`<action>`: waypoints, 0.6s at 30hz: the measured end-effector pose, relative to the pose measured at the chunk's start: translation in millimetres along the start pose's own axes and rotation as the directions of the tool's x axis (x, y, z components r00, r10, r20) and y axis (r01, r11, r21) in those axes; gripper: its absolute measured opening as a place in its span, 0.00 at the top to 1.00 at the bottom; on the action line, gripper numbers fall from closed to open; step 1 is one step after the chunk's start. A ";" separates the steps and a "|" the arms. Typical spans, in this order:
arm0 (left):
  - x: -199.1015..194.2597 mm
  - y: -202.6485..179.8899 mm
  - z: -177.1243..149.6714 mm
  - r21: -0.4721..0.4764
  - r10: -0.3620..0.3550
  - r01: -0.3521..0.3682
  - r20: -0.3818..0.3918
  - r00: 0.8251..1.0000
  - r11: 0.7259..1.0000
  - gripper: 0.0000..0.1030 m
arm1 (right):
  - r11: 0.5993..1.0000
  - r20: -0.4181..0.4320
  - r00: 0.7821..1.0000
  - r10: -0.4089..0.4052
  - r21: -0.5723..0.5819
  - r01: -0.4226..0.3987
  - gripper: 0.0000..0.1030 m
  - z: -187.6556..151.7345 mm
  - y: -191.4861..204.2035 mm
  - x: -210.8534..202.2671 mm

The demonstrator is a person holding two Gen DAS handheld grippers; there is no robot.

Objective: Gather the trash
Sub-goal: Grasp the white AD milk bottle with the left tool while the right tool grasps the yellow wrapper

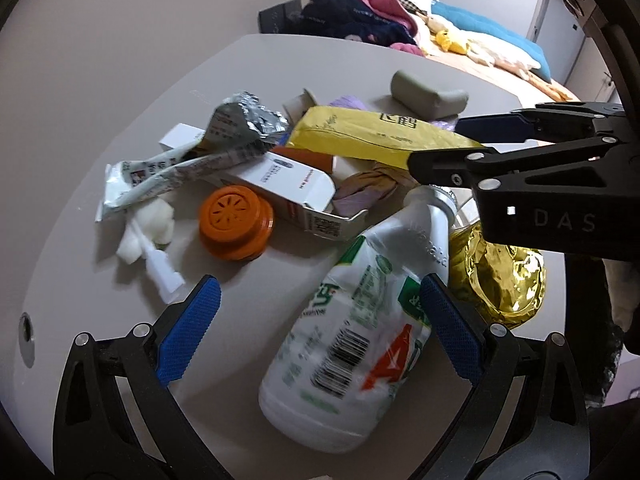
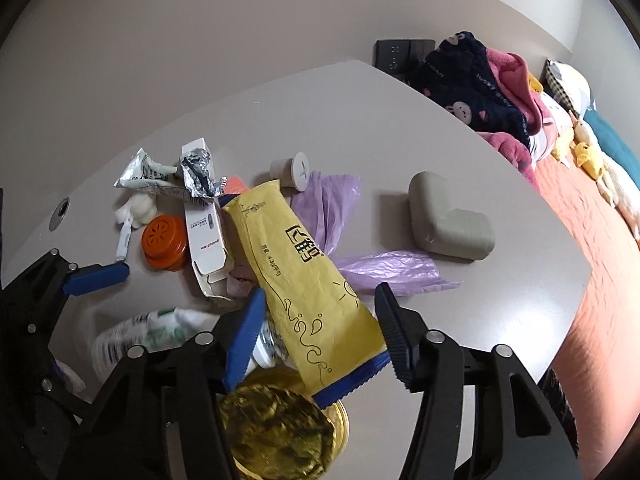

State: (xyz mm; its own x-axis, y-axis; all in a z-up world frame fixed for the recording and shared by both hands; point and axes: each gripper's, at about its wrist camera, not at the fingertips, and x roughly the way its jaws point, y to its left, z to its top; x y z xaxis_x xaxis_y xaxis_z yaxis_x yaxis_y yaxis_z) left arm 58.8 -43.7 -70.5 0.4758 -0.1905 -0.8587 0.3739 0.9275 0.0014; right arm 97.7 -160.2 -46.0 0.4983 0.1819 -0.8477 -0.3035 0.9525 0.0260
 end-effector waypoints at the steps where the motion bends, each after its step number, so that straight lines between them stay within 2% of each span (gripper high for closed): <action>1: 0.8 -0.4 0.2 0.003 -0.011 0.011 -0.001 1.000 1.000 0.09 | 1.000 0.001 1.000 0.001 -0.004 -0.001 0.51 0.2 0.7 0.2; 4: 2.7 -1.6 -0.3 0.014 -0.053 0.053 -0.003 0.999 0.999 0.18 | 1.000 -0.003 1.000 0.001 -0.012 -0.001 0.59 1.6 1.2 0.4; 7: 3.4 -1.2 -1.7 0.003 -0.107 0.107 0.002 0.994 0.994 0.35 | 1.000 -0.002 1.000 0.009 -0.007 -0.009 0.69 2.7 0.4 0.4; 9: 2.0 -0.7 -2.7 -0.008 -0.125 0.125 0.013 0.992 0.992 0.51 | 1.000 0.004 1.000 0.029 0.005 -0.029 0.74 3.5 -2.6 0.3; 13: -3.3 0.7 -4.2 -0.031 -0.135 0.136 0.039 0.990 0.990 0.70 | 0.997 0.023 0.998 0.066 0.042 -0.067 0.77 4.6 -7.8 -3.5; 18: -11.0 2.7 -3.8 -0.055 -0.126 0.129 0.059 0.990 0.990 0.70 | 0.993 0.055 0.995 0.078 0.079 -0.082 0.78 6.8 -15.2 -14.1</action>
State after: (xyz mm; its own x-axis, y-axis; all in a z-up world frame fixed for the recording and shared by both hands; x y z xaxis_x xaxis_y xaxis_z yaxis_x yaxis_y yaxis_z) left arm 51.5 -37.9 -63.0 0.4713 -0.3243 -0.8202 0.3876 0.9115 -0.1377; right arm 100.7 -175.6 -30.8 0.5175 0.2685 -0.8125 -0.2778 0.9508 0.1372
